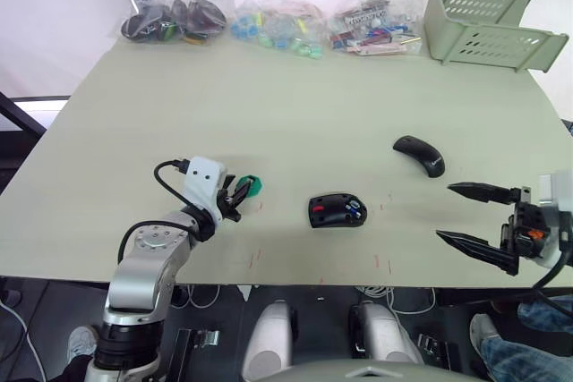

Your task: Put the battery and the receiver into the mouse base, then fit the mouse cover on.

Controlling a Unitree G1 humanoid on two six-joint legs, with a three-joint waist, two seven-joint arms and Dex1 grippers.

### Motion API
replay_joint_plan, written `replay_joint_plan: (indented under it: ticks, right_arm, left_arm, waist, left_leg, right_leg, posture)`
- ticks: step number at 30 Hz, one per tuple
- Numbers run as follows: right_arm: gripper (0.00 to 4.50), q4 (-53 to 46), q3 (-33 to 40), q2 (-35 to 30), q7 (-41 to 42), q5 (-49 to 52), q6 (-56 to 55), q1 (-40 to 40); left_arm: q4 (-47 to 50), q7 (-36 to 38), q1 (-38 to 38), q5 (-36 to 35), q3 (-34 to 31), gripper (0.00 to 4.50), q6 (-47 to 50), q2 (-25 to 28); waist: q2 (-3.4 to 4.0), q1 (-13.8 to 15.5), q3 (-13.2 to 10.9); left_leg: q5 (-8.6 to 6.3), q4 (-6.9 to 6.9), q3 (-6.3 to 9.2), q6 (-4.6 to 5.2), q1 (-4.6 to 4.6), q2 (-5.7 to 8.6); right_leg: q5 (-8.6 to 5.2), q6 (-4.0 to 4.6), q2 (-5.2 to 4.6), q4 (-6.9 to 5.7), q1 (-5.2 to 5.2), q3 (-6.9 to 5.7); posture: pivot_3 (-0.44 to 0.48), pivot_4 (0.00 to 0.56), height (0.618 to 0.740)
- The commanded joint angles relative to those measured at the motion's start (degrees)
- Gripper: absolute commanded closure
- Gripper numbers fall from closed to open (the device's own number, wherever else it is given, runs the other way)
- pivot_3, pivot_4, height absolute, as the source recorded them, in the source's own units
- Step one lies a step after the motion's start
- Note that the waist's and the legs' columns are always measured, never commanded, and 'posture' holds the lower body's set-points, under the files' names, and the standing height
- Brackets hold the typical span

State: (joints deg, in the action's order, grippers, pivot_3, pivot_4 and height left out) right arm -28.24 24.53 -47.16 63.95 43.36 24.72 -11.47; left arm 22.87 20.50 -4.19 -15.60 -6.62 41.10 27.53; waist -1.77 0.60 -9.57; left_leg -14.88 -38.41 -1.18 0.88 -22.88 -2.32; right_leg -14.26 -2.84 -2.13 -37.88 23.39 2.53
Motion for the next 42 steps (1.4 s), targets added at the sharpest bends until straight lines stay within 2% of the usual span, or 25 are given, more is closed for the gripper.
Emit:
replay_joint_plan:
  ticks: [1, 24, 42]
  right_arm:
    - [0.0, 0.0, 1.2, -0.8, 0.9, 0.9, -0.5, 0.8]
    - [0.0, -0.9, 2.6, -1.0, 1.1, 1.5, 0.1, -0.9]
    - [0.0, -1.2, 2.3, -1.4, 0.4, 1.7, 0.7, -0.4]
  left_arm:
    - [3.4, -1.0, 0.4, 0.3, 0.0, 2.6, -0.2, -0.6]
    - [3.0, -3.4, -0.1, 2.1, 2.5, 2.6, 2.8, -2.0]
    - [2.1, -3.6, -0.9, 2.4, 2.1, 2.6, 3.9, -1.8]
  waist:
    - [0.0, 0.0, 0.0]
    - [0.0, 0.0, 0.0]
    - [0.02, 0.0, 0.0]
  left_leg:
    - [0.0, 0.0, -0.01, 0.0, 0.0, 0.01]
    - [0.0, 0.0, 0.02, 0.0, 0.01, 0.01]
    - [0.0, -0.01, 0.01, 0.0, 0.04, 0.01]
  right_leg:
    - [0.0, 0.0, 0.0, 0.0, 0.0, 0.01]
    - [0.0, 0.0, 0.01, -0.02, 0.0, 0.0]
    - [0.0, 0.0, 0.02, -0.04, -0.01, 0.01]
  posture:
    - [0.0, 0.15, 0.74]
    - [0.0, 0.15, 0.74]
    - [0.0, 0.15, 0.74]
